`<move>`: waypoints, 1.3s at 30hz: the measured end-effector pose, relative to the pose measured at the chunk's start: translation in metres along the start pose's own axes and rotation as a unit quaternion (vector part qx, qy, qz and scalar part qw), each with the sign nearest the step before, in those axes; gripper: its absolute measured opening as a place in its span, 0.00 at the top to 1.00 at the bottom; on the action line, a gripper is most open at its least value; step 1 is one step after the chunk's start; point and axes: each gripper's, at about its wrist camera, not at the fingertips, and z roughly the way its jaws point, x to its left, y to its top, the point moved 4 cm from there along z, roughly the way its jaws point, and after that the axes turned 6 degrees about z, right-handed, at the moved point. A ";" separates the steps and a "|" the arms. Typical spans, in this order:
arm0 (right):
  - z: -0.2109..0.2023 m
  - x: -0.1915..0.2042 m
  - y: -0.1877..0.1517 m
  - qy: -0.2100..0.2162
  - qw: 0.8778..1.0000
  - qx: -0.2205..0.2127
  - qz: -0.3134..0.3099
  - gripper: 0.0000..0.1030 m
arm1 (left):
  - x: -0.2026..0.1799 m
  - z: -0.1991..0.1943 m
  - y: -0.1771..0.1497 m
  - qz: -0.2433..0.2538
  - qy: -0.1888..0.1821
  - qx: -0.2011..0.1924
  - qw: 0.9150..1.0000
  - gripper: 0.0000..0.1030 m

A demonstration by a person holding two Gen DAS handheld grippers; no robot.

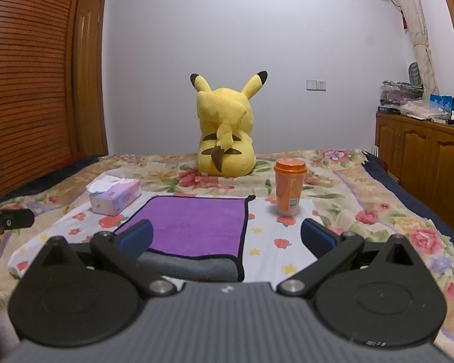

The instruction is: Fold towel

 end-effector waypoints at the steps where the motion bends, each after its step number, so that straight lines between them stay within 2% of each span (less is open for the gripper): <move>1: 0.001 0.000 0.000 -0.001 1.000 0.003 -0.001 0.00 | -0.001 0.000 0.001 0.000 0.000 0.003 1.000 0.00; 18: 0.036 0.001 -0.007 -0.006 0.999 0.041 -0.022 0.00 | 0.001 0.045 0.006 0.019 -0.009 0.043 0.999 0.00; 39: 0.094 0.001 -0.016 0.007 0.995 0.092 -0.037 0.00 | 0.014 0.104 0.008 0.004 -0.033 0.083 0.996 0.00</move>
